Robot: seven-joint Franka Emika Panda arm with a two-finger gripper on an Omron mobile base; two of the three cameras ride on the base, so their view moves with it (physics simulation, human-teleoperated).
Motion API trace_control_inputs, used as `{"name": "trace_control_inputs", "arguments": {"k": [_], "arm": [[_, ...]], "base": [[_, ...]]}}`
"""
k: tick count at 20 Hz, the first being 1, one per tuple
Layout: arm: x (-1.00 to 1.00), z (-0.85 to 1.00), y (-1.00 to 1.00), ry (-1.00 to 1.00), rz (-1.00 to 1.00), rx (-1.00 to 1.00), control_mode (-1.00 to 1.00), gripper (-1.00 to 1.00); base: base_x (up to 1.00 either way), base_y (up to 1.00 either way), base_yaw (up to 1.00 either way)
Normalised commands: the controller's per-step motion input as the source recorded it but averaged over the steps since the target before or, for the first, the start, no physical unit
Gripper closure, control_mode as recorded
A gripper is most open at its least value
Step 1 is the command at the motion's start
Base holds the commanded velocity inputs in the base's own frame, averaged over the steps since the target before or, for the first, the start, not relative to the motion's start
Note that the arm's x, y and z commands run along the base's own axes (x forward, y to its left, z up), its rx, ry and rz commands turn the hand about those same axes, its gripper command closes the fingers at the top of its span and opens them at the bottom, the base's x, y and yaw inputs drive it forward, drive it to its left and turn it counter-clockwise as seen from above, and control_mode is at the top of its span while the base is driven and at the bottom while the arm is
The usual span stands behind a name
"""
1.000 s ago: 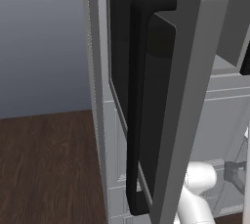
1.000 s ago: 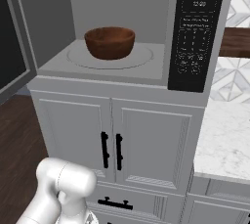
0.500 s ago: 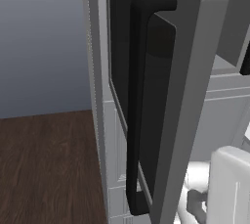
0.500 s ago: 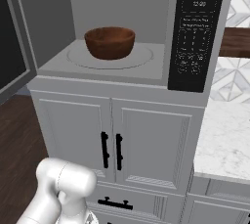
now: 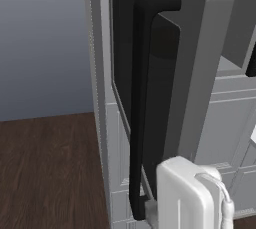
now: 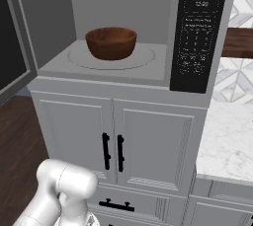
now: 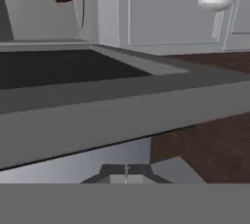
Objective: Open the microwave, place the bowl with waffle inside the microwave, then close the microwave door and turn it on.
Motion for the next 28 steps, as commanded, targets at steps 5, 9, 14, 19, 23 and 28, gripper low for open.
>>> {"name": "trace_control_inputs", "arguments": {"k": [5, 9, 14, 19, 23, 28], "arm": [[0.07, 0.11, 0.49, 0.0, -0.19, 0.0, -1.0, 1.0], [0.52, 0.0, 0.63, -0.01, -0.29, -0.05, -1.0, 1.0], [0.54, 0.0, 0.71, -0.01, -0.28, -0.08, -1.0, 1.0], [0.97, 0.0, 0.38, 0.0, -0.35, -0.09, -1.0, 1.0], [1.0, 0.0, -0.18, 0.0, -0.28, -0.1, -1.0, 1.0], [0.97, 0.0, -0.93, 0.0, -0.14, -0.08, -1.0, 1.0]], "base": [[0.0, 0.0, 0.0], [0.0, 0.0, 0.0], [0.0, 0.0, 0.0], [0.0, 0.0, 0.0], [0.0, 0.0, 0.0], [0.0, 0.0, 0.0]]}}
